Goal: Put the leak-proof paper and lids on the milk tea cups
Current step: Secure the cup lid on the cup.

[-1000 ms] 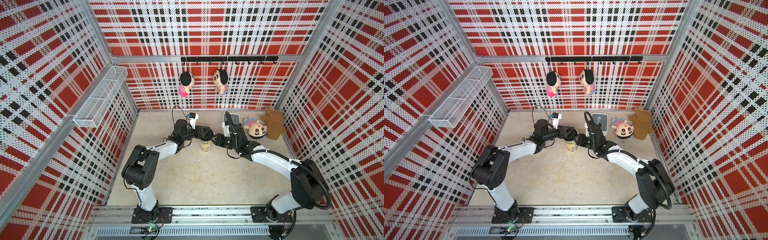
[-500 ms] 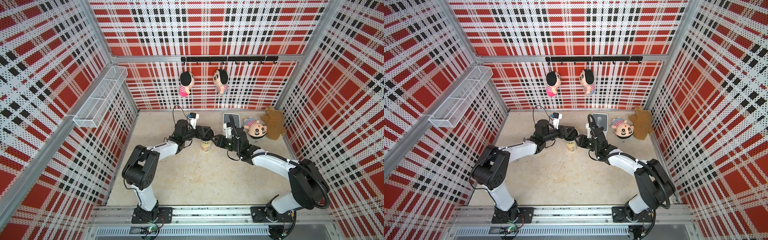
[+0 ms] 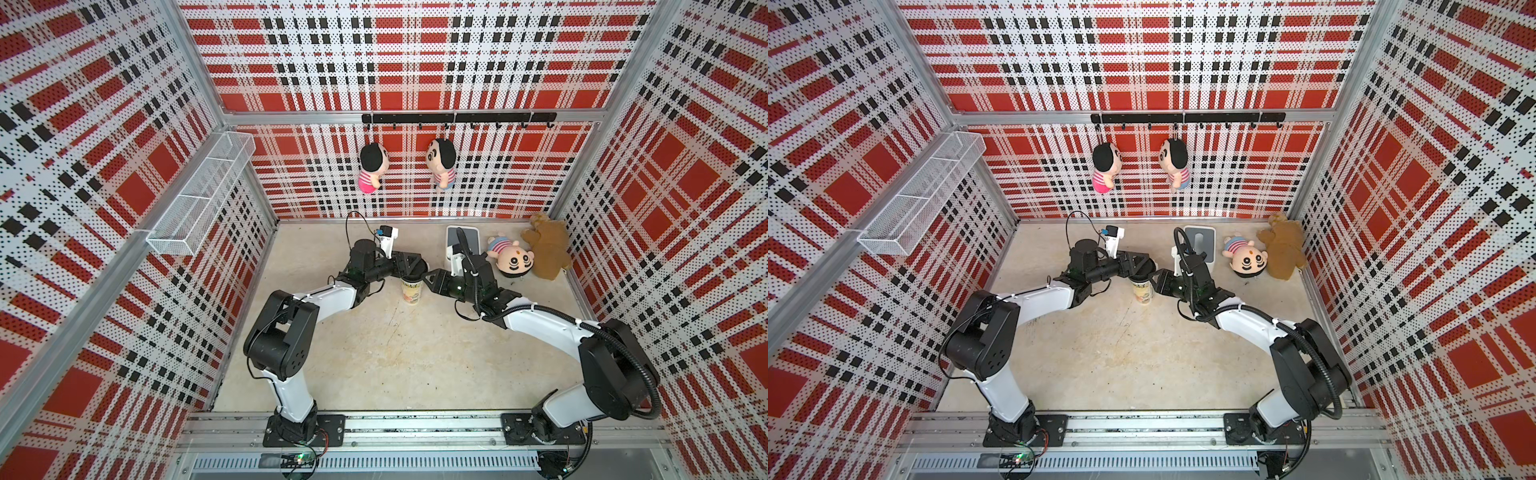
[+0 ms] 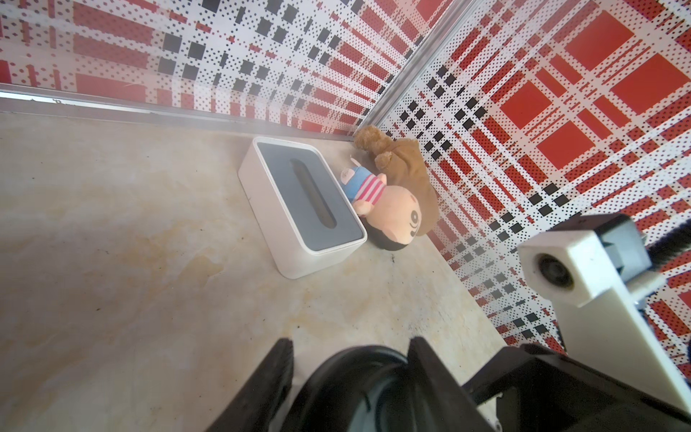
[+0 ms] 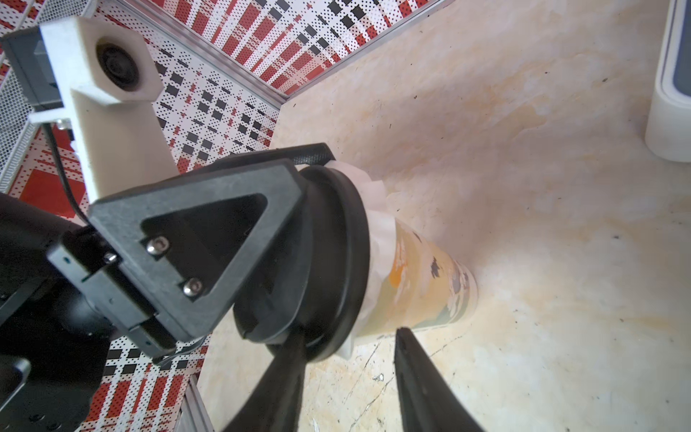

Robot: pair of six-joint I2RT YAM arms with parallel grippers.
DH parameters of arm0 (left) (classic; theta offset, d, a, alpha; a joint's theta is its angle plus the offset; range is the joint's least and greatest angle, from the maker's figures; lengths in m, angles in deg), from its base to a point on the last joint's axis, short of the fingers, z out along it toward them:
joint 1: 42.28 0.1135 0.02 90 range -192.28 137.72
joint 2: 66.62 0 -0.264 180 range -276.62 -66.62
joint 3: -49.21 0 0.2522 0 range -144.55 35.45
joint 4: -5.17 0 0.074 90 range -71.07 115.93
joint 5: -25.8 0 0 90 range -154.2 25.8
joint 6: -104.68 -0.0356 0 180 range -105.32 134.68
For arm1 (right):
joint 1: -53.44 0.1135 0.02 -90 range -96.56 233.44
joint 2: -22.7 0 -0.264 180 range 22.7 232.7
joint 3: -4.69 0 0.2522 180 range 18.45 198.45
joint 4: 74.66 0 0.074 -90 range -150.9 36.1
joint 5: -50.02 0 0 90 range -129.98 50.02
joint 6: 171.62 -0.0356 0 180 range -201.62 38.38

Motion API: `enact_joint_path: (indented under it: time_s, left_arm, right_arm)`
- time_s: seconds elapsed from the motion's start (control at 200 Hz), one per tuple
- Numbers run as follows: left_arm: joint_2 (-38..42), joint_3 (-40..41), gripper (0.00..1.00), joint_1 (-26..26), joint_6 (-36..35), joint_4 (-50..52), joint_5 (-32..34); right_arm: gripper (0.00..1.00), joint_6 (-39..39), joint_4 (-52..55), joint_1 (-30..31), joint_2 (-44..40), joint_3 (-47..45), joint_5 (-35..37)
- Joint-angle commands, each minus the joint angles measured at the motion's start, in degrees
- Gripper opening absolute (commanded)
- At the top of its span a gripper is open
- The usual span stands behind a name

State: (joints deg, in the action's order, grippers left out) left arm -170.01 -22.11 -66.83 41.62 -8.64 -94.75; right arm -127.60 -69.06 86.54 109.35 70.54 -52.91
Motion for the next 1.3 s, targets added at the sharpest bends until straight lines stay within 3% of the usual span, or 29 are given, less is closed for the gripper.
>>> enact_joint_path:
  time_s: [0.0, 0.596, 0.736, 1.027, 1.293]
  left_arm:
    - [-8.1, 7.5, 0.52, -2.0, -6.4, 26.2, 1.7]
    - [-8.2, 7.4, 0.52, -2.0, -6.6, 26.2, 1.5]
    - [-8.5, 7.2, 0.52, -2.0, -6.6, 26.2, 1.4]
    - [-9.1, 7.3, 0.52, -2.0, -6.7, 25.8, 1.3]
    - [-9.6, 8.2, 0.52, -1.4, -7.0, 25.2, 0.8]
  right_arm:
    - [0.42, 2.3, 6.5, 0.2, 0.7, 2.7, 3.0]
    - [0.38, 2.6, 4.9, -3.3, 3.9, 5.7, -1.6]
    - [0.37, 2.6, 8.1, -3.3, 5.1, 5.1, 0.0]
    - [0.23, 0.6, 10.8, -3.3, 8.5, -5.4, 5.4]
    - [0.18, -1.9, 7.9, -3.0, 12.3, -12.8, 6.4]
